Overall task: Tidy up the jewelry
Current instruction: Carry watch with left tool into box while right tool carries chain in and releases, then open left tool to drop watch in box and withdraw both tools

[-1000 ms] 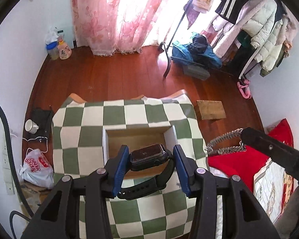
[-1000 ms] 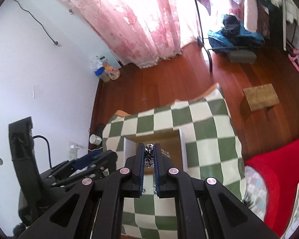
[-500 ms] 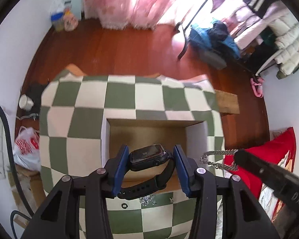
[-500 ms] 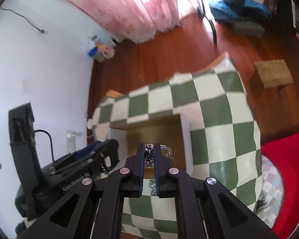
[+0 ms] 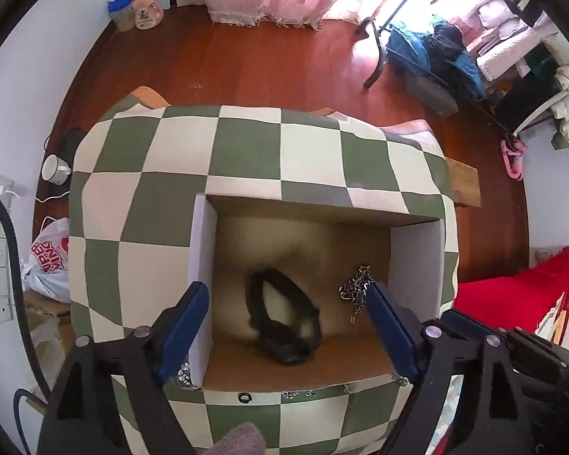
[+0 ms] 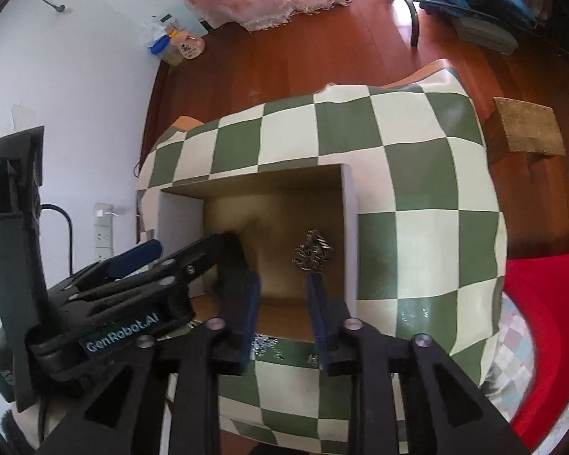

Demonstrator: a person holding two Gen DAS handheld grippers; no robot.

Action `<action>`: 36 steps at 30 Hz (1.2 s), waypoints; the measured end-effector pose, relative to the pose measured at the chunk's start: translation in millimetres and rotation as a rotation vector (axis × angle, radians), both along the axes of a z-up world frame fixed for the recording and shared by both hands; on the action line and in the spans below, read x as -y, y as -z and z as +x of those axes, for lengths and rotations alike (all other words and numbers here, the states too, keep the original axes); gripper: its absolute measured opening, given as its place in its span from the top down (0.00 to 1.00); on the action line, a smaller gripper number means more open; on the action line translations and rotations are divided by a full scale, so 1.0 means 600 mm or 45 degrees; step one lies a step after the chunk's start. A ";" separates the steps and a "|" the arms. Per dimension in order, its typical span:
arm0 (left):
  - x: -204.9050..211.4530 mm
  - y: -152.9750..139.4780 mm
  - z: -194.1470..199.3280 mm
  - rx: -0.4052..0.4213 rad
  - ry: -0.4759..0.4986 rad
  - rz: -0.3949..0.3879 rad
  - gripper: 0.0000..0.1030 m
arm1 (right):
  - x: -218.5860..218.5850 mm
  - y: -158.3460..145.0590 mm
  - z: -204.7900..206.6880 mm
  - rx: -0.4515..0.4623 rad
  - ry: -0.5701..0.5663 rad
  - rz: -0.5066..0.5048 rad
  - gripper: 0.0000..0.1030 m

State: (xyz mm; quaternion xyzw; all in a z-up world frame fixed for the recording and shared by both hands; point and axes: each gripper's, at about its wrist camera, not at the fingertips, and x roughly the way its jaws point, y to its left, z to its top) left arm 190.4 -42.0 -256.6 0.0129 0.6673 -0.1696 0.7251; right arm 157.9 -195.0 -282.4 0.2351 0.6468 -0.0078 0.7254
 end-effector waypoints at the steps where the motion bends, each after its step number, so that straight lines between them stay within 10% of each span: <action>1: -0.002 -0.002 0.000 0.006 -0.005 0.002 0.14 | 0.001 -0.002 -0.004 -0.007 0.004 -0.031 0.57; 5: -0.020 -0.022 -0.006 0.082 -0.041 0.021 0.02 | 0.006 -0.012 -0.015 -0.012 0.007 -0.120 0.21; 11: -0.043 -0.067 -0.026 0.283 -0.058 0.141 0.00 | -0.010 -0.027 -0.041 -0.034 -0.043 -0.336 0.08; 36: -0.135 -0.215 -0.188 0.612 -0.143 0.226 0.00 | -0.088 -0.170 -0.180 0.238 0.074 -0.501 0.07</action>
